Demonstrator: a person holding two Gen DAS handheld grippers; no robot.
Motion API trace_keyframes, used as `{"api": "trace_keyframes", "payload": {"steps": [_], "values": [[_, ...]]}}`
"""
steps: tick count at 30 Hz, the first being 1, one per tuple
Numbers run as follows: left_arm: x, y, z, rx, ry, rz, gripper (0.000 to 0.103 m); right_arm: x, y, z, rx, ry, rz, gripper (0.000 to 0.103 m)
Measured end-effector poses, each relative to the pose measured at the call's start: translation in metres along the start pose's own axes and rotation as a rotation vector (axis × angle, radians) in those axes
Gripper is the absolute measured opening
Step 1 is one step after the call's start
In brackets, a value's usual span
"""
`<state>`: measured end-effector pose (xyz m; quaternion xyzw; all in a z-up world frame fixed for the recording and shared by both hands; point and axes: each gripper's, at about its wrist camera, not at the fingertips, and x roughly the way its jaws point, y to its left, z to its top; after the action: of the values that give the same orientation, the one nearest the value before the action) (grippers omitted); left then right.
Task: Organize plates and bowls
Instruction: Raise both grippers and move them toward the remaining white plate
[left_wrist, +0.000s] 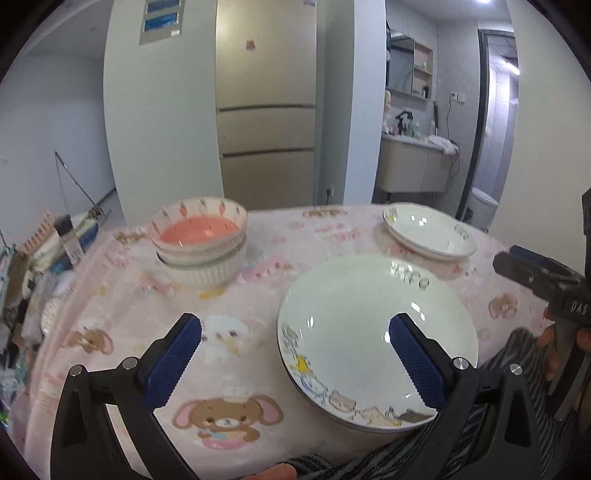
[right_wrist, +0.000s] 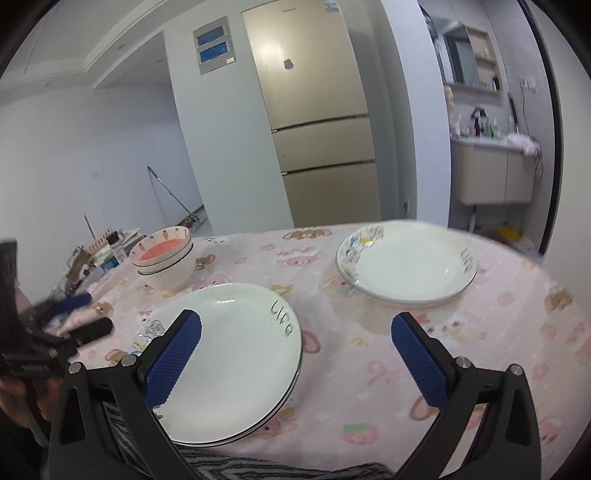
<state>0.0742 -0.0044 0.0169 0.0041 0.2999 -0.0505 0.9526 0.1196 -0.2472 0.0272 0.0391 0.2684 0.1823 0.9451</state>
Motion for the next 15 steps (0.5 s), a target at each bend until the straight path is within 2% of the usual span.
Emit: {"api": "trace_keyframes", "payload": {"steps": [4, 15], "values": [[-0.019, -0.003, 0.024, 0.012, -0.053, -0.012, 0.103, -0.012, 0.003, 0.015, -0.06, -0.021, -0.027, 0.103], [-0.05, -0.038, 0.071, 0.055, -0.141, -0.126, 0.103, -0.06, -0.005, 0.052, -0.063, -0.108, -0.067, 0.103]]}}
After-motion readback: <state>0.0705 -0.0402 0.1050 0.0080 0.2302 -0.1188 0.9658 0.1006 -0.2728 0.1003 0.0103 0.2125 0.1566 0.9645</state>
